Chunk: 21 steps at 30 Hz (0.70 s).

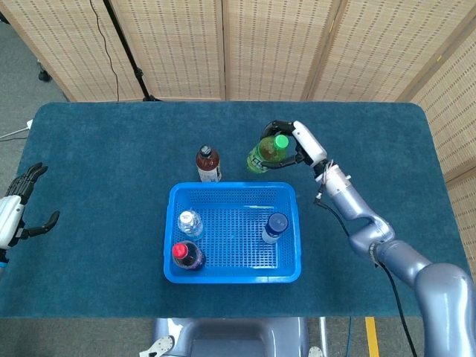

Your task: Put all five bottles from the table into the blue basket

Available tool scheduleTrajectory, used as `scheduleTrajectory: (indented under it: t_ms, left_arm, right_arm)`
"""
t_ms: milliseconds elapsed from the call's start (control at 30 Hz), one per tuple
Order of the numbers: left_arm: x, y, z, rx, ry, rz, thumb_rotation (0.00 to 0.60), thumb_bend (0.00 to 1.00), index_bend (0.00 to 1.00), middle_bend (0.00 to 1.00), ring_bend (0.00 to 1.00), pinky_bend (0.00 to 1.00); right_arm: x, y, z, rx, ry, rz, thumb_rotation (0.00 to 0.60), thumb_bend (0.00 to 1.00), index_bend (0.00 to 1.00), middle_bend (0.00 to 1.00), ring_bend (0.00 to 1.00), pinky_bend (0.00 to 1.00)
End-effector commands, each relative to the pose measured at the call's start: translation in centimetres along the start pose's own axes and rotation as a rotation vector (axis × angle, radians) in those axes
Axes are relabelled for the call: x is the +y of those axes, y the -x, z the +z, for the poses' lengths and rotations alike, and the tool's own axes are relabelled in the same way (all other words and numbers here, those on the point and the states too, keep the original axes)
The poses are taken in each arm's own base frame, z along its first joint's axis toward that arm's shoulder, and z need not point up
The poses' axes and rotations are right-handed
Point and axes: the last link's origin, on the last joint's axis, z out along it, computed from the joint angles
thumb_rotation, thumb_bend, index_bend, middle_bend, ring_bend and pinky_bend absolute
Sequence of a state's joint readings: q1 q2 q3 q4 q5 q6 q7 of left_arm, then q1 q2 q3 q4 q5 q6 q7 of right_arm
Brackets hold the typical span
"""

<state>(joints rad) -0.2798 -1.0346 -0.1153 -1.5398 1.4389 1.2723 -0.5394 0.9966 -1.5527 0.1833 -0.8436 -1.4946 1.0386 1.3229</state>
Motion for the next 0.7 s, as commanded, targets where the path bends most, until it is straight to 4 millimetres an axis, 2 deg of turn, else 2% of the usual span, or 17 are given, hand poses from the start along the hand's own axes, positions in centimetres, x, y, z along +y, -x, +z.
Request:
scheduleTrajectory:
  t_ms: [33,100,300,467,700]
  left_arm:
    - [0.1,0.1,0.0,-0.002,0.002,0.001,0.600,0.37,0.00,0.00,0.00,0.00]
    - [0.2,0.2,-0.1,-0.006,0.006,0.003,0.600,0.37,0.00,0.00,0.00,0.00]
    - [0.4,0.4,-0.2,-0.011,0.011,0.004,0.600,0.37,0.00,0.00,0.00,0.00]
    - [0.3,0.6,-0.1,-0.015,0.003,0.010,0.600,0.37,0.00,0.00,0.00,0.00]
    - [0.2,0.6,0.1,-0.017,-0.003,0.013,0.600,0.37,0.00,0.00,0.00,0.00]
  right_arm:
    - [-3.1,-2.0,-4.1,-0.041,-0.024,-0.029,0.600,0.37,0.59,0.63,0.56,0.60]
    - [-3.4,-1.2,-4.9,-0.112,-0.016,-0.003,0.600,0.37,0.59,0.63,0.56,0.60]
    - [-2.9,-0.3,-5.3,-0.188,-0.013,-0.003,0.600,0.37,0.59,0.63,0.56,0.60]
    - [-1.3,1.5,-5.0,-0.232,0.010,-0.035,0.600,0.37,0.59,0.63,0.56,0.60]
    - [0.2,2.7,-5.0,-0.265,0.034,-0.054,0.600,0.37,0.59,0.63,0.56,0.60]
